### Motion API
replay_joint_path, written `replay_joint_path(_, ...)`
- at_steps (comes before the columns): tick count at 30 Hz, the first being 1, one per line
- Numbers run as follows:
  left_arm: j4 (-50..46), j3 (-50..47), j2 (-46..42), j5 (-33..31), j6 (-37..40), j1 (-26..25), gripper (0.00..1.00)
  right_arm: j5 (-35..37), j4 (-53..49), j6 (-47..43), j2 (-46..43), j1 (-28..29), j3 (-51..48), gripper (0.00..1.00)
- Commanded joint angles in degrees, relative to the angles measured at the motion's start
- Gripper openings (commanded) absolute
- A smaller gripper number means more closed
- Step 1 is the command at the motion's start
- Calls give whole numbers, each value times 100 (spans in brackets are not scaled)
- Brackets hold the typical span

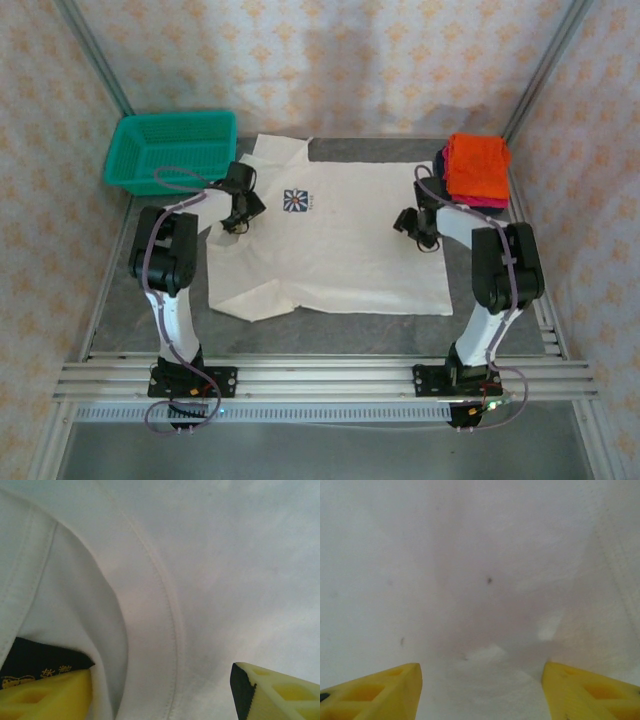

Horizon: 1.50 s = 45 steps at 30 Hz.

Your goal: Fold and stack the t-shirts

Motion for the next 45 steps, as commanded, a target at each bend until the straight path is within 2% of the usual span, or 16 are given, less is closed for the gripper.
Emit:
replay_joint_path(1,-473,301,542,211,-86,-54,74,-38,-239,-181,529,-103,316,66)
replay_joint_path(5,-640,732,784,220,-42,-54,74,-32,-446,-280,821,-157,882,67)
replay_joint_path(8,-746,830,613,125,53,-88,74,-170,-587,-366,705,-157,1147,69)
replay_joint_path(15,-909,511,-908,-555,317,-309,76,-85,-394,-468,-761,-106,642,75)
replay_joint_path(19,-1050,125,-1912,-940,252,-471,79,-20,-358,-646,-1550,138,202,77)
replay_joint_path(25,-1225,-1348,-3845,-1595,-502,-996,83,-210,-142,-1144,-2459,1020,-445,78)
replay_joint_path(29,-1781,-2549,-5332,-1789,-1166,-1111,95,-300,312,-1750,-2697,2173,-721,78)
replay_joint_path(32,-2463,-3236,-6549,-1926,-1508,-1108,100,-374,616,-1769,-2393,2923,-634,78)
replay_joint_path(36,-3493,-3652,-7675,-1906,-1629,-1108,100,-290,927,-1701,-1431,3815,-119,78)
replay_joint_path(40,-3926,-3779,-8109,-1725,-1634,-1106,100,-381,1106,-1539,-356,4263,586,74)
replay_joint_path(45,-3863,-3776,-7953,-1615,-1482,-1108,100,-709,1010,-1261,881,4361,1505,63)
